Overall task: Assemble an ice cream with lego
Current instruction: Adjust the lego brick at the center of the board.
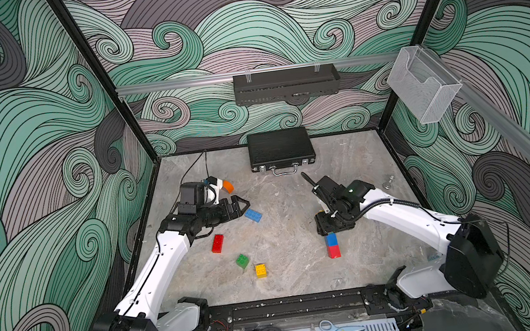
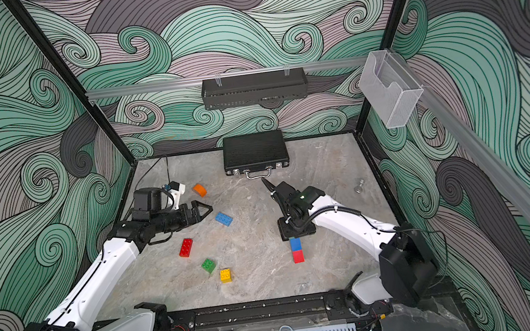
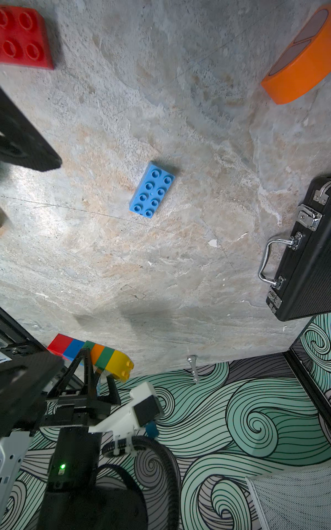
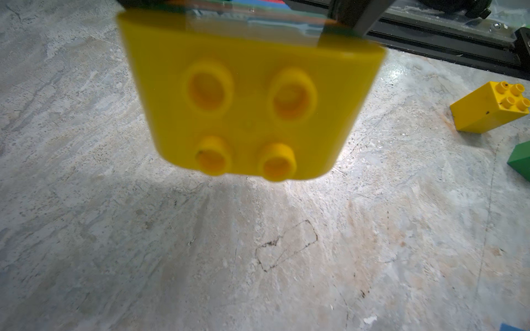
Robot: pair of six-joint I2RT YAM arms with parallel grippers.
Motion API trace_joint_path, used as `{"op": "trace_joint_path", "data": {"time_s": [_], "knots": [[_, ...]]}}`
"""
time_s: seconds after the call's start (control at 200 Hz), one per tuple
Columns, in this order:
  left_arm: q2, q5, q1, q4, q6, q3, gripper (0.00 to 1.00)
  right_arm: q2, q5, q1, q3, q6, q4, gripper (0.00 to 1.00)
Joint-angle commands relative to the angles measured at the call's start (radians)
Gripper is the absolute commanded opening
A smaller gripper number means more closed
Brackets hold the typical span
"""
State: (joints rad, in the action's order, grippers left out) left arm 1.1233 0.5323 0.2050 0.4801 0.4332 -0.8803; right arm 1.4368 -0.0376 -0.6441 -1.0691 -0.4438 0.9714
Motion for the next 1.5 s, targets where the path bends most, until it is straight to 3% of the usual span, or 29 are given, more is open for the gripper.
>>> {"op": "trace_joint_path", "data": {"time_s": [0.0, 0.45, 1.061, 1.496], "knots": [[-0.004, 0.012, -0.006, 0.029, -0.024, -0.003, 0.99, 0.054, -0.033, 0.021, -0.045, 0.043, 0.086, 0.1], [-0.011, 0.012, -0.007, 0.04, -0.031, -0.003, 0.98, 0.242, -0.167, 0.075, -0.104, 0.141, 0.137, 0.08], [-0.008, 0.019, -0.006, 0.048, -0.039, -0.009, 0.99, 0.368, -0.156, 0.086, -0.109, 0.157, 0.149, 0.09], [-0.013, 0.014, -0.006, 0.051, -0.041, -0.009, 0.98, 0.413, -0.148, 0.086, -0.101, 0.161, 0.149, 0.25]]}}
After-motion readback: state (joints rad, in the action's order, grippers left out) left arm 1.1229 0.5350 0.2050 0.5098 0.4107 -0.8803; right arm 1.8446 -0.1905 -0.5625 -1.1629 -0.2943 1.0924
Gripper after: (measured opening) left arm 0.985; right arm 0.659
